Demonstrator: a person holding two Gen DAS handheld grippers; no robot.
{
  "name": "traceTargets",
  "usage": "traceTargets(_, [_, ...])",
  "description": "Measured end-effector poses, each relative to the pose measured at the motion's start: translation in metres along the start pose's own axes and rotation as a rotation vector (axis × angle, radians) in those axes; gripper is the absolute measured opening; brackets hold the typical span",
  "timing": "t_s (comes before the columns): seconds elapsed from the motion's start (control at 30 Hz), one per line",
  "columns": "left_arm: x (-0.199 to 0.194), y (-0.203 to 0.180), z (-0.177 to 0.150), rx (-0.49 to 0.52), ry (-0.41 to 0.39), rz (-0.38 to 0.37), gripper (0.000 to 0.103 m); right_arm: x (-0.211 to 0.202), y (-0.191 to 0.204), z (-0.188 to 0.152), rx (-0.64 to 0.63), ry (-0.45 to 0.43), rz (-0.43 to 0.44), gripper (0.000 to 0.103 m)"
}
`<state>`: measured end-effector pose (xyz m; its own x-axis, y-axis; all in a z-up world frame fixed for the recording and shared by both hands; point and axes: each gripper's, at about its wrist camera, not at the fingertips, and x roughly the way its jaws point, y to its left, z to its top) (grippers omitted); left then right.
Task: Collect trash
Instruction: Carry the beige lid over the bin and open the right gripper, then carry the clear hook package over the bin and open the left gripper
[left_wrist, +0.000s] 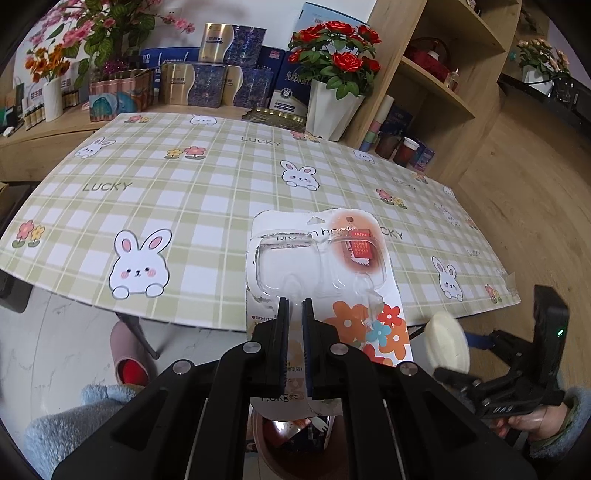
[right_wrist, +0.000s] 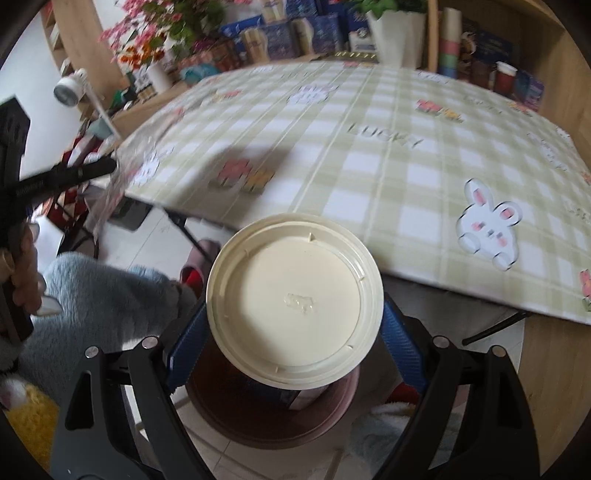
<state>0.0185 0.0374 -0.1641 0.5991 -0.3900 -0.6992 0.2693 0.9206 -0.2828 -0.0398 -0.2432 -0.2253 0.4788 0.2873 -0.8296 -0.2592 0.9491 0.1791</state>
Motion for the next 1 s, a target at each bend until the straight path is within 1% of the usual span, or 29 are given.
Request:
traceTargets(0.37, [-0.001, 0.006, -0.021, 0.012, 0.021, 0.003, 0.007, 0.049, 0.024, -0.021, -0.020, 0.125, 0.041, 0.087])
traceTargets(0.43, [-0.001, 0.006, -0.023, 0.017, 0.026, 0.002, 0.007, 0.055, 0.025, -0.023, -0.015, 0.151, 0.045, 0.089])
traceTargets(0.5, [0.000, 0.005, -0.024, 0.026, 0.032, -0.001, 0.007, 0.057, 0.026, -0.024, -0.011, 0.159, 0.049, 0.090])
traceTargets(0.53, [0.001, 0.004, -0.025, 0.033, 0.036, -0.004, 0.007, 0.056, 0.026, -0.024, -0.008, 0.161, 0.054, 0.092])
traceTargets(0.7, [0.006, -0.004, -0.031, 0.073, 0.061, -0.019, 0.007, 0.041, 0.020, -0.017, 0.008, 0.108, 0.043, 0.095])
traceTargets(0.9, [0.013, -0.021, -0.043, 0.153, 0.103, -0.028, 0.007, 0.003, -0.001, -0.007, 0.083, -0.027, -0.004, 0.096])
traceTargets(1.0, [0.022, -0.029, -0.051, 0.197, 0.150, -0.037, 0.007, -0.017, -0.016, -0.002, 0.125, -0.088, -0.022, 0.096])
